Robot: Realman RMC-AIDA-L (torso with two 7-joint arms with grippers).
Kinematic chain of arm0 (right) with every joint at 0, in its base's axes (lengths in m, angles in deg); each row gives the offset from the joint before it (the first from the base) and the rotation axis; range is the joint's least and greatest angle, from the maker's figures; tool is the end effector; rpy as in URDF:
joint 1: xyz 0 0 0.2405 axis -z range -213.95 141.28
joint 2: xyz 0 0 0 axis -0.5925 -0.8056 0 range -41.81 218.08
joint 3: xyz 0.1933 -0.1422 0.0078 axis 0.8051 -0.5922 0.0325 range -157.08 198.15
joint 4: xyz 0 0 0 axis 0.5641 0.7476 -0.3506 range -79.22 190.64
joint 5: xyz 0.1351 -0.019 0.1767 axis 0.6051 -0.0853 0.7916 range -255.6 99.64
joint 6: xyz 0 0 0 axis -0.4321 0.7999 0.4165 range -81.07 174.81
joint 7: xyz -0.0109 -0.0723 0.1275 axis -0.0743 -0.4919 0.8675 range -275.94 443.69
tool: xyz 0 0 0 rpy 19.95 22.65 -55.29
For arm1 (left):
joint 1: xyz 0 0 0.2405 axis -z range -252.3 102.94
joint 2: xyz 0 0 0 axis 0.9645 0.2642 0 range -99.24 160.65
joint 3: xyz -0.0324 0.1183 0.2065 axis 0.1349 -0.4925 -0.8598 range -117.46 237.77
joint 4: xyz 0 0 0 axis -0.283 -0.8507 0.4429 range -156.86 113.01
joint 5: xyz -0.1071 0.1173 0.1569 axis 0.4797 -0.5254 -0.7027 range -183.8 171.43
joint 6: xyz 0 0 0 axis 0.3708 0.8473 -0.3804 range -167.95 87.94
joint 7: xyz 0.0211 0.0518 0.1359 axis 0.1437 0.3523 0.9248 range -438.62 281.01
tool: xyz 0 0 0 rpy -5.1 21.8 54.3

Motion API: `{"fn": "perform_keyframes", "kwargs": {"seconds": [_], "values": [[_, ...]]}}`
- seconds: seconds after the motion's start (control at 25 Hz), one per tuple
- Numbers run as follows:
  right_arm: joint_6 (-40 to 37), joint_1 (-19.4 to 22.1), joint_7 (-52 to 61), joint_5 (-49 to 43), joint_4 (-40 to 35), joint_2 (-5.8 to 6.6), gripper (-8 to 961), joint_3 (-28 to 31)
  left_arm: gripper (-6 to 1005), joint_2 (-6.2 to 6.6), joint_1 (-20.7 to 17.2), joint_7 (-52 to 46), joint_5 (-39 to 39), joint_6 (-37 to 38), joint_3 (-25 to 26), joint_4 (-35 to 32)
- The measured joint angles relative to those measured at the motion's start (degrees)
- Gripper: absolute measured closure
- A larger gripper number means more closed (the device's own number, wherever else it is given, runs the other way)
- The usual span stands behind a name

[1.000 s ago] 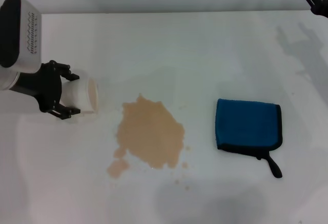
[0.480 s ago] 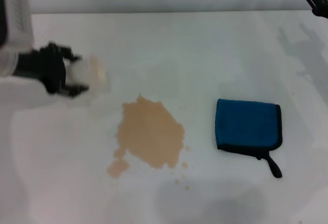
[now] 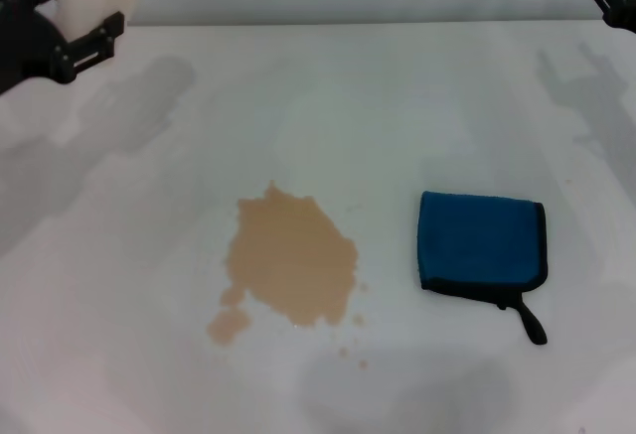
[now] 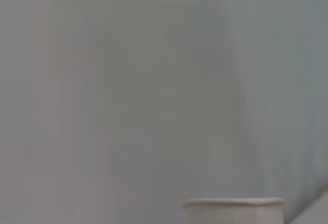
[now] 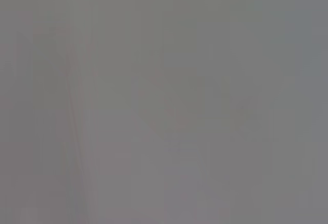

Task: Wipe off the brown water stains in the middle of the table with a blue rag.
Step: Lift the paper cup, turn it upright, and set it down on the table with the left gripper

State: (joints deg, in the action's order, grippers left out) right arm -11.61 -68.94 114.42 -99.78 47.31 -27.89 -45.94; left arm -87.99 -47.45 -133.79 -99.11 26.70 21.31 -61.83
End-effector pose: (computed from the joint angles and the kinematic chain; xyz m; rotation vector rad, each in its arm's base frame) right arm 0.3128 0.3951 0.0310 -1.6464 0.6412 0.8018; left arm -0.2830 0.3873 0.0650 -2.1506 -0.2625 -0.5678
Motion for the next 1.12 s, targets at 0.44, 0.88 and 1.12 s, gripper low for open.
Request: {"fn": "perform_keyframes", "kwargs": {"seconds": [0.44, 0.88, 1.12], "values": [[1.1, -0.4, -0.1, 0.0, -0.5, -0.04, 278, 0.0, 255, -0.43, 0.4, 25.0, 31.4, -0.7, 0.6, 29.1], [1.5, -0.5, 0.0, 0.1, -0.6, -0.16, 278, 0.1, 257, -0.83, 2.8, 29.6, 39.6, -6.4, 0.7, 39.8], [1.5, -0.5, 0.0, 0.2, -0.6, -0.16, 278, 0.1, 258, -0.83, 2.8, 29.7, 39.3, -10.6, 0.6, 40.2]]}}
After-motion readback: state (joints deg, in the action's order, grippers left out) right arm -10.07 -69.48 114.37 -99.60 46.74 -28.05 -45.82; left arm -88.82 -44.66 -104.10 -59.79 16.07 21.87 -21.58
